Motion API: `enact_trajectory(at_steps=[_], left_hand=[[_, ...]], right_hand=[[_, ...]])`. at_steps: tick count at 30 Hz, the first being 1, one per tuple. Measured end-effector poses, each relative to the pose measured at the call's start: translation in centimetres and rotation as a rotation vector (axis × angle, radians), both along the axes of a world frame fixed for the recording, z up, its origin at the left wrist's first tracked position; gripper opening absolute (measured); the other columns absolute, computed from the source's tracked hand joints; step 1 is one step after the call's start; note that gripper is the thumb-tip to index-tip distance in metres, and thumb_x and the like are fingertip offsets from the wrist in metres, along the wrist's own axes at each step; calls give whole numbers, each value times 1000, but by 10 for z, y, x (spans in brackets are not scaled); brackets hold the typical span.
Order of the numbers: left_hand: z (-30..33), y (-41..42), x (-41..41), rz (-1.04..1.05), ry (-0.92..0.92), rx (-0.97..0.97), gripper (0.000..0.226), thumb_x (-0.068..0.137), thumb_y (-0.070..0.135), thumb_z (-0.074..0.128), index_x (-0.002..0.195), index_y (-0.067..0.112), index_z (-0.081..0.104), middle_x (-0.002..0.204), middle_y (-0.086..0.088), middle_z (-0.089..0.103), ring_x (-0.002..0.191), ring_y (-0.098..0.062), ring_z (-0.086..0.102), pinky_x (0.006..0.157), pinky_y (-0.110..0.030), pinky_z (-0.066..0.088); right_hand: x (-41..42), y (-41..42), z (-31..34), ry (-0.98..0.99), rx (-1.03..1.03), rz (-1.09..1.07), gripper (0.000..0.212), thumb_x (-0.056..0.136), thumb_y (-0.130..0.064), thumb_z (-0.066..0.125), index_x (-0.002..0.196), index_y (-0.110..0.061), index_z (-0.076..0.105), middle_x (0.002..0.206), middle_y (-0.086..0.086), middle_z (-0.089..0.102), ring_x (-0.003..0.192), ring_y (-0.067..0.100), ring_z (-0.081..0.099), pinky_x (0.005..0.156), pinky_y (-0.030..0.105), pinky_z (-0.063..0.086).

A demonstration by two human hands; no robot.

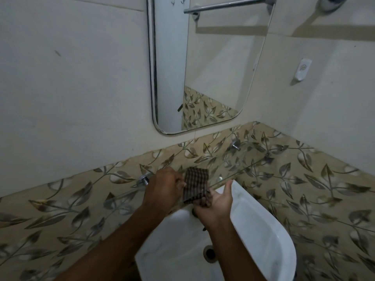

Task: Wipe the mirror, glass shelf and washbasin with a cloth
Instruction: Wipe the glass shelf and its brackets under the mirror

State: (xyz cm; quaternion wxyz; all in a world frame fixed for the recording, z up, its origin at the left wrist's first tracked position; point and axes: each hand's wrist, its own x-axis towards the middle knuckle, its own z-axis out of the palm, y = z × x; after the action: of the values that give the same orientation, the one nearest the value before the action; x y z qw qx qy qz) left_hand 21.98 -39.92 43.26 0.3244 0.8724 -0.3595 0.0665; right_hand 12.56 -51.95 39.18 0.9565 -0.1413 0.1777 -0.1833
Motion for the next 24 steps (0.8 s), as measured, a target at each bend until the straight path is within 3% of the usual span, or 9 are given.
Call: enact_trajectory(at_steps=[7,11,14,16,19,22,24], left_hand=[[-2,-16,5,1,-10,57,21,84,37,71,100,25,74,99,1,61,94,-19,57,84,-34,51],[-3,-22,7,28,-52,67,24,81,42,72,96,24,71,97,3,56,95,-18,52,84,-35,49],[-4,-23,9,30,-98,95,30,82,46,70,102,24,70,102,1,58,100,-19,51,86,-34,47],[-7,-24,11,41,-123,125,36,82,48,69,106,22,70,106,-1,60,102,-20,51,88,-34,46],[-10,-24,8,42,-140,129,34,81,48,70,100,19,69,104,-2,61,100,-21,52,84,-33,47],[-11,-23,7,30,-157,111,33,79,48,72,97,21,70,100,-1,60,96,-20,53,81,-32,47],[-11,-23,7,32,-139,109,36,78,49,73,103,22,70,102,0,60,98,-20,54,83,-32,48]], right_hand=[[-8,40,0,42,-213,115,73,92,-59,51,138,-3,55,139,25,56,130,39,53,112,50,41],[14,31,8,-17,-221,181,86,85,-68,56,141,-3,52,141,25,55,129,38,54,101,46,50],[19,8,8,-84,-177,203,99,70,-57,82,142,2,48,139,28,54,125,40,57,90,46,57],[16,-7,9,-54,-127,163,101,68,-51,86,143,3,45,141,30,51,127,42,53,92,50,55],[9,-34,18,19,-88,41,101,66,-59,83,139,2,50,135,28,57,124,44,55,89,55,55],[-2,-61,15,126,-67,-128,97,70,-71,69,133,2,54,126,29,64,120,45,58,103,57,47],[-11,-72,7,74,-63,-214,94,75,-71,64,133,3,53,125,29,64,121,43,58,107,55,44]])
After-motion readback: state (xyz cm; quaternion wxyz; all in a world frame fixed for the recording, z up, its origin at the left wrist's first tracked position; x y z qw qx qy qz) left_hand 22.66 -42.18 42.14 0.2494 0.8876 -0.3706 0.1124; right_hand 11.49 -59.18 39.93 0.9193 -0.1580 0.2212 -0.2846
